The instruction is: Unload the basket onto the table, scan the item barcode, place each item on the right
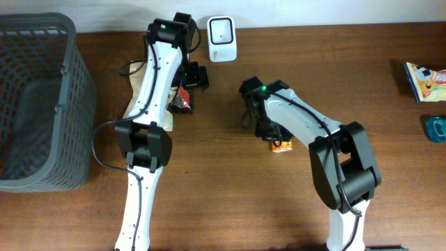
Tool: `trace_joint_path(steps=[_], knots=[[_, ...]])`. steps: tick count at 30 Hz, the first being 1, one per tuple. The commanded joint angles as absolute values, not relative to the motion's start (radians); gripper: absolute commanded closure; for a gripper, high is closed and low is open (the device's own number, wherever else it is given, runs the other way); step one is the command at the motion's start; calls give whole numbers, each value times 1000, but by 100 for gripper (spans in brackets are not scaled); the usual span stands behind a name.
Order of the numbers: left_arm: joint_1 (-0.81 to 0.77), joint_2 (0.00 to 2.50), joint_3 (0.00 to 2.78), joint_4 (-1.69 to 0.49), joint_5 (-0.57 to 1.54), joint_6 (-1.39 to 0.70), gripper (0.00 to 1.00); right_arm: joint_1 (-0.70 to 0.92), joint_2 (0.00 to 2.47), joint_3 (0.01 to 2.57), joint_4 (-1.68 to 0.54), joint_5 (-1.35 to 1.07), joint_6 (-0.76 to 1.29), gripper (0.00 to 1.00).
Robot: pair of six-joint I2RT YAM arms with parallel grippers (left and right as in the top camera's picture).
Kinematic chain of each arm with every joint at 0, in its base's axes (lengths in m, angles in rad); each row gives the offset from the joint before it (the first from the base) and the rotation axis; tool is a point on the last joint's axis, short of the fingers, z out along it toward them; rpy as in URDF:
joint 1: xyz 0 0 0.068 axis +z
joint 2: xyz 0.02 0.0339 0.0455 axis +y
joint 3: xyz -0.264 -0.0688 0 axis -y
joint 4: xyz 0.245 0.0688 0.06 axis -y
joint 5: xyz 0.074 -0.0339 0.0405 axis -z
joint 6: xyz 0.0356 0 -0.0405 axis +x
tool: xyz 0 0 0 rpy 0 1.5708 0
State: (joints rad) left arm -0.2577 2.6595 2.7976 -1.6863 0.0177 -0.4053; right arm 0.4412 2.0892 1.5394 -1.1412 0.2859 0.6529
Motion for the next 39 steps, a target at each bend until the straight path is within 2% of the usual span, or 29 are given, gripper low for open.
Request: trace_joint_path(steps=[1,6,7,8,9,11,16,22,26,28,32,34,39], knots=[[-255,2628,2809,-1688,3,-411,1,451,2084,1625,-1191,213,627,66],[-255,2628,2809,-1688,3,-411,1,451,2084,1735,-1283,213,571,57],[-255,2628,2809,-1688,3,-411,1,451,2084,1748,-1294,211,556,52],[-255,2628,2809,-1688,3,-411,1,451,2083,1761,-1298,190,510,39],[-255,2628,2809,-1688,3,-411,1,451,2083,1764,-1297,152,445,33],[-255,2628,2809,-1688,3,-411,1,453,2084,1760,-1318,112,320,30],[-255,2628,2809,-1688,3,-411,1,455,2084,1697,-1321,164,285,30],[-255,2628,2809,-1688,3,-411,1,454,2084,1539,-1172,182,296,46],[-255,2628,2809,-1688,3,-411,1,449,2084,1489,-1119,246,337,50],[-255,2628,2809,-1688,3,-411,1,442,2084,1473,-1100,265,342,55],[-255,2628,2809,-1688,3,-411,1,425,2084,1472,-1086,267,345,76],[-255,2628,2809,-1688,3,-411,1,417,2084,1472,-1083,267,353,94],[-255,2628,2809,-1688,3,-411,1,393,2081,1480,-1103,218,356,96]])
